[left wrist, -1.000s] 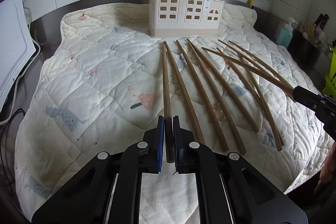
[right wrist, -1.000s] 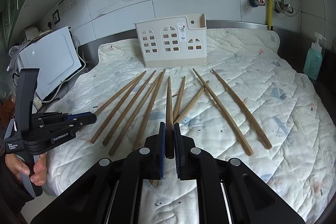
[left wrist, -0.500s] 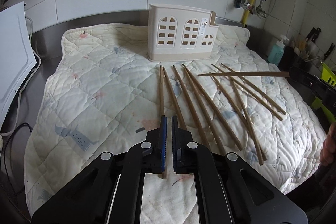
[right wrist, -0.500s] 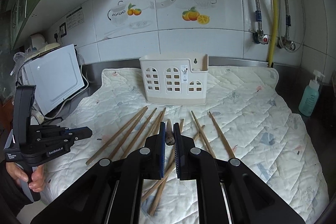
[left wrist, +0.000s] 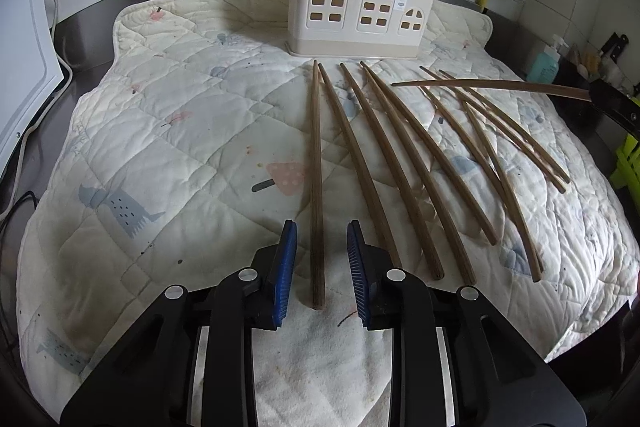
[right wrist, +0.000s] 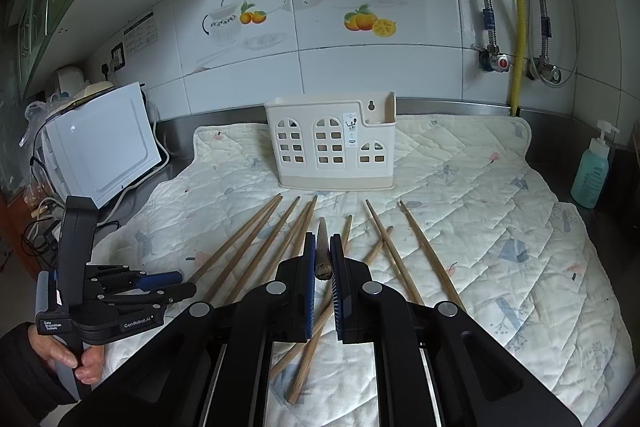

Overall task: Organize utensils
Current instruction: 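Close the left tool on a chopstick while the right tool closes on another chopstick, then lift the left tool's chopstick into the white holder while the right tool inserts its chopstick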

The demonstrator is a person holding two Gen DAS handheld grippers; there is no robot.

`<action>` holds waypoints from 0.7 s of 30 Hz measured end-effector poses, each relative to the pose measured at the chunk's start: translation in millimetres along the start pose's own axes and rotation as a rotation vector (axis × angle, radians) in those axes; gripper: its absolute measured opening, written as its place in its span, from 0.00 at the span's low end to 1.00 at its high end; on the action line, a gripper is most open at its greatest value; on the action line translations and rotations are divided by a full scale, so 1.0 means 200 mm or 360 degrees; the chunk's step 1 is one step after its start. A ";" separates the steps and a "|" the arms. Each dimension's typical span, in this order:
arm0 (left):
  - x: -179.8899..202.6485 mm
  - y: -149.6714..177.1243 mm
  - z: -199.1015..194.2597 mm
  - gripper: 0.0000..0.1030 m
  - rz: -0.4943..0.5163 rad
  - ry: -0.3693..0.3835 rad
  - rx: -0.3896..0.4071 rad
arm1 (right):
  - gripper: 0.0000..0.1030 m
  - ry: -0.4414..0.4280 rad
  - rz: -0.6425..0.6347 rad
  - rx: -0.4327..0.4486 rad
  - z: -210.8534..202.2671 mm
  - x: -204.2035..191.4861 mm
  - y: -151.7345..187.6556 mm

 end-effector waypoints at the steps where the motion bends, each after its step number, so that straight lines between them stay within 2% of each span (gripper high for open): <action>1: 0.00 0.01 0.01 0.21 0.0007 -0.0004 -0.0005 | 0.07 -0.0002 0.0003 0.0000 0.00 0.00 0.00; 4: 0.00 0.01 0.02 0.17 0.0001 -0.0020 0.0008 | 0.07 -0.0003 0.0006 0.0001 0.00 0.00 0.00; 7: 0.00 0.00 0.02 0.06 -0.0019 -0.0006 0.0014 | 0.07 -0.0002 0.0002 0.0003 0.00 0.00 0.00; 12: 0.00 -0.05 -0.05 0.05 -0.0019 -0.0028 0.0082 | 0.07 0.0003 -0.0006 0.0027 -0.01 0.00 -0.03; 21: 0.01 -0.31 -0.27 0.05 -0.0004 -0.0023 0.0347 | 0.07 -0.0009 -0.0051 0.0119 -0.04 0.02 -0.22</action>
Point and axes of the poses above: each gripper's, at about its wrist camera, not at the fingertips, and z roughly the way its jaws point, x to its right, y to its underside, the point moved 10 cm from there along z, roughly the way its jaws point
